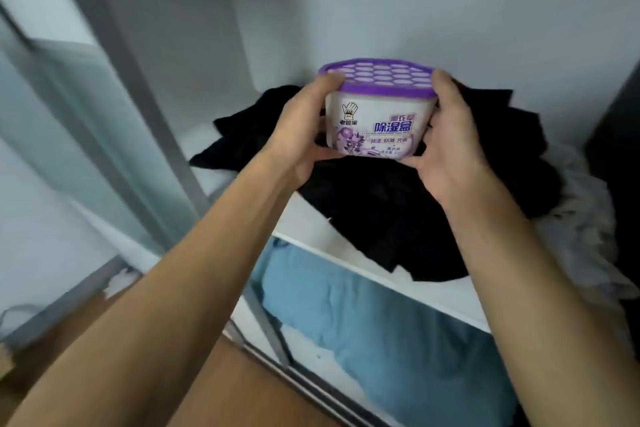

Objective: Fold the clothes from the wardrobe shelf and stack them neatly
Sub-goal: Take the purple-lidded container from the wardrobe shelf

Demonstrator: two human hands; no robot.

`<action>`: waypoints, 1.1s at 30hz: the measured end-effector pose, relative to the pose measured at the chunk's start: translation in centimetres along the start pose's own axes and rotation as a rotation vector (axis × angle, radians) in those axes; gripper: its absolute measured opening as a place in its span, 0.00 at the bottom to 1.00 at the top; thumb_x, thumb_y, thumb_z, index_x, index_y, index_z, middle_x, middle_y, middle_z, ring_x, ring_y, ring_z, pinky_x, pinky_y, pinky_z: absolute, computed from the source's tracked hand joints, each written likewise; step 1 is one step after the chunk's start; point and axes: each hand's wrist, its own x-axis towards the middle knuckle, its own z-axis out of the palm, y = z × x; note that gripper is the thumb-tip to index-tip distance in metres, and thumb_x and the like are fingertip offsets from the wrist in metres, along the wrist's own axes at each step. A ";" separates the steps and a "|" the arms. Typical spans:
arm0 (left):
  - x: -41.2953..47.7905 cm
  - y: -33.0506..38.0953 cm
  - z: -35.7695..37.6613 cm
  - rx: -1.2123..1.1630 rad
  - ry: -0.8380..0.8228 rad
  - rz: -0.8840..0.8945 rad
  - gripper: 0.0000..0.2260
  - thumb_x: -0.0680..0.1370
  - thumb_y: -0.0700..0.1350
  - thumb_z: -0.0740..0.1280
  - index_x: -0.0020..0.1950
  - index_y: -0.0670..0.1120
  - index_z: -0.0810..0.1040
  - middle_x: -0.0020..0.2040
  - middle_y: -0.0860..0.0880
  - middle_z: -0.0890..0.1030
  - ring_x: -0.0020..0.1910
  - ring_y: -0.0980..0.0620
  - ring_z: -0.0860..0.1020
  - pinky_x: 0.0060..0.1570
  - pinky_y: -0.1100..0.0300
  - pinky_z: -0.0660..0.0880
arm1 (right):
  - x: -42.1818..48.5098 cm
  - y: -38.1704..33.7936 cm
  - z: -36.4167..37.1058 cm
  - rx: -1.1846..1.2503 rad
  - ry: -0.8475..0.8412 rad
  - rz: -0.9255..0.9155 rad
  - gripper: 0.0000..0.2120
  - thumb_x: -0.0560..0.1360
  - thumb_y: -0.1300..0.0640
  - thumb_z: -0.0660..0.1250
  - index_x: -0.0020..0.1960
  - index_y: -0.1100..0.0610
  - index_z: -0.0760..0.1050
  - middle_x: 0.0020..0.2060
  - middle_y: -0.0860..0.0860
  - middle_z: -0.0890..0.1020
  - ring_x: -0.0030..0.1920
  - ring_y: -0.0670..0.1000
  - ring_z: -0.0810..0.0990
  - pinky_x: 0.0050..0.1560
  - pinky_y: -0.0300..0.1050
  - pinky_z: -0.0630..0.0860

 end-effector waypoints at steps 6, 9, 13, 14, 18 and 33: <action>-12.9 -1.3 -14.8 -0.041 0.336 -0.025 0.18 0.70 0.55 0.65 0.57 0.51 0.79 0.50 0.48 0.83 0.52 0.49 0.78 0.51 0.38 0.79 | -8.9 9.2 11.6 0.031 -0.311 0.252 0.13 0.79 0.47 0.63 0.58 0.51 0.79 0.45 0.49 0.87 0.43 0.50 0.87 0.39 0.49 0.82; -20.5 -2.9 -21.1 -0.080 0.467 -0.043 0.16 0.69 0.54 0.63 0.54 0.53 0.78 0.43 0.53 0.84 0.51 0.51 0.77 0.51 0.38 0.78 | -14.3 14.1 16.3 -0.056 -0.442 0.347 0.15 0.77 0.47 0.65 0.62 0.51 0.78 0.46 0.49 0.87 0.45 0.51 0.87 0.43 0.53 0.83; -31.0 -5.6 -28.3 -0.134 0.595 -0.056 0.15 0.70 0.53 0.64 0.55 0.52 0.78 0.44 0.53 0.84 0.50 0.51 0.79 0.48 0.43 0.79 | -22.1 19.9 21.9 -0.135 -0.579 0.437 0.08 0.75 0.49 0.66 0.52 0.49 0.79 0.39 0.45 0.86 0.37 0.46 0.85 0.40 0.48 0.80; -31.5 -6.2 -28.2 -0.148 0.609 -0.075 0.15 0.71 0.53 0.64 0.56 0.51 0.78 0.45 0.52 0.85 0.49 0.52 0.81 0.48 0.44 0.79 | -22.1 20.5 21.7 -0.138 -0.557 0.435 0.08 0.74 0.50 0.66 0.51 0.48 0.79 0.38 0.45 0.86 0.37 0.46 0.85 0.41 0.49 0.80; -44.0 -8.3 -35.4 -0.162 0.780 -0.080 0.15 0.74 0.53 0.66 0.60 0.52 0.78 0.51 0.50 0.85 0.52 0.52 0.82 0.48 0.45 0.80 | -32.5 27.0 27.9 -0.189 -0.611 0.582 0.08 0.70 0.51 0.67 0.48 0.48 0.80 0.38 0.47 0.85 0.38 0.47 0.85 0.47 0.55 0.79; -69.1 -13.6 -55.4 -0.329 1.219 -0.111 0.16 0.66 0.48 0.64 0.51 0.50 0.80 0.50 0.46 0.84 0.51 0.48 0.79 0.44 0.48 0.76 | -55.2 45.5 44.5 -0.444 -0.883 0.779 0.19 0.75 0.45 0.68 0.63 0.51 0.76 0.52 0.53 0.84 0.50 0.54 0.83 0.50 0.54 0.80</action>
